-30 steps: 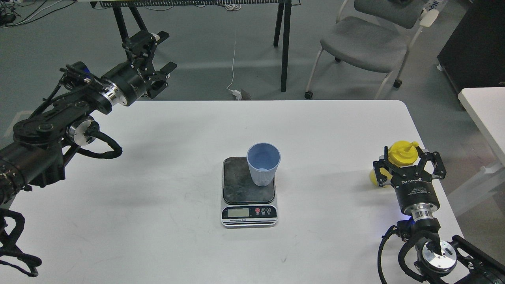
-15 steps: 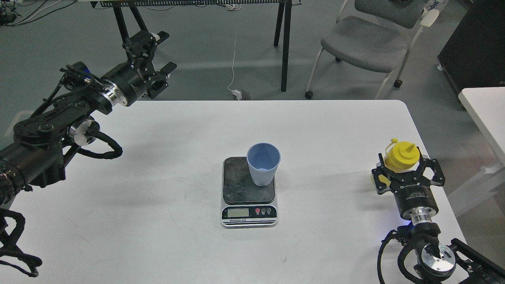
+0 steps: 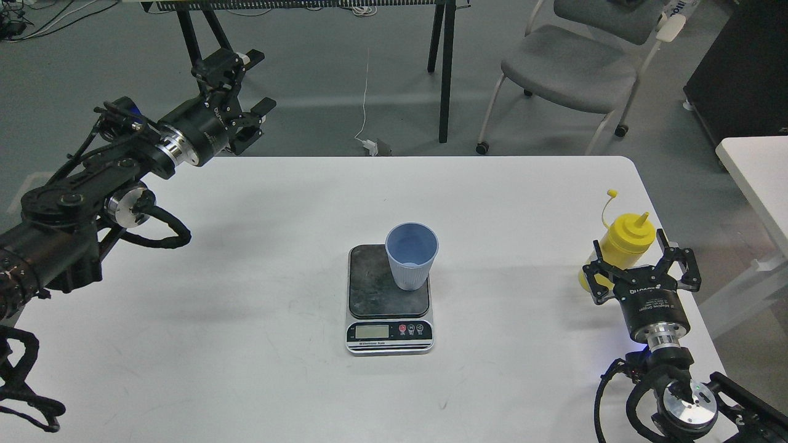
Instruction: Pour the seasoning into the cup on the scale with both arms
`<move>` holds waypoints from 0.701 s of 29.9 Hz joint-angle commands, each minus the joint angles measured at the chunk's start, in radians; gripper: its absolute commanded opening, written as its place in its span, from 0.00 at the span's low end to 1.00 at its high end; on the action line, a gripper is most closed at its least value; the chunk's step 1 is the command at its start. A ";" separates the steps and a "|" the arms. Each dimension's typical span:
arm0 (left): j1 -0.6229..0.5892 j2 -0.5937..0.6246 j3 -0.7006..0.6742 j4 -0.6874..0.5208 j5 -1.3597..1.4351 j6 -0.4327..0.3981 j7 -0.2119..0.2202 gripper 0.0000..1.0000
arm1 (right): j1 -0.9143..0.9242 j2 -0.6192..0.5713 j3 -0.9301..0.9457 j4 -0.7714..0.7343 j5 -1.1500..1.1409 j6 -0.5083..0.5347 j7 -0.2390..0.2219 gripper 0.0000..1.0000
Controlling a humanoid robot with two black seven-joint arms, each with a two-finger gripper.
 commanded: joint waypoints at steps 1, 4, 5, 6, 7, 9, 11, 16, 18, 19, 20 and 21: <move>-0.001 -0.001 -0.001 0.000 0.000 0.000 0.000 0.87 | -0.036 -0.019 -0.003 0.019 0.000 0.000 -0.003 0.99; -0.001 -0.002 -0.001 0.000 0.000 0.002 0.000 0.87 | -0.075 -0.037 -0.006 0.040 0.000 0.000 -0.003 0.99; -0.001 -0.002 -0.001 0.000 0.000 0.000 0.000 0.87 | -0.087 -0.044 -0.008 0.048 0.000 0.000 -0.003 0.99; -0.001 -0.002 -0.001 0.000 0.000 0.000 0.000 0.87 | -0.099 -0.051 -0.008 0.054 -0.001 0.000 -0.003 0.99; -0.001 -0.002 -0.001 0.000 0.000 0.000 0.000 0.87 | -0.108 -0.057 -0.009 0.056 -0.003 0.000 -0.005 0.99; -0.001 -0.002 0.000 0.000 0.000 0.000 0.000 0.87 | -0.125 -0.076 -0.016 0.057 -0.007 0.000 -0.005 0.99; -0.001 -0.001 0.000 0.000 0.000 0.000 0.000 0.87 | -0.135 -0.097 -0.034 0.057 -0.014 0.000 -0.005 0.99; 0.000 -0.001 0.000 0.000 0.000 0.000 0.000 0.87 | -0.151 -0.200 -0.075 0.057 -0.021 0.000 -0.005 0.99; 0.003 0.001 0.000 0.000 0.000 -0.001 0.000 0.87 | -0.156 -0.260 -0.075 0.054 -0.035 0.000 -0.005 0.99; 0.008 0.002 0.000 0.000 0.000 -0.001 0.000 0.87 | -0.156 -0.292 -0.075 0.051 -0.040 0.000 -0.006 0.99; 0.012 0.002 -0.001 0.000 0.000 -0.001 0.000 0.87 | -0.156 -0.332 -0.074 0.046 -0.046 0.000 -0.005 0.99; 0.014 0.002 -0.003 0.000 0.000 0.000 0.000 0.87 | -0.155 -0.365 -0.074 0.043 -0.049 0.000 -0.006 0.99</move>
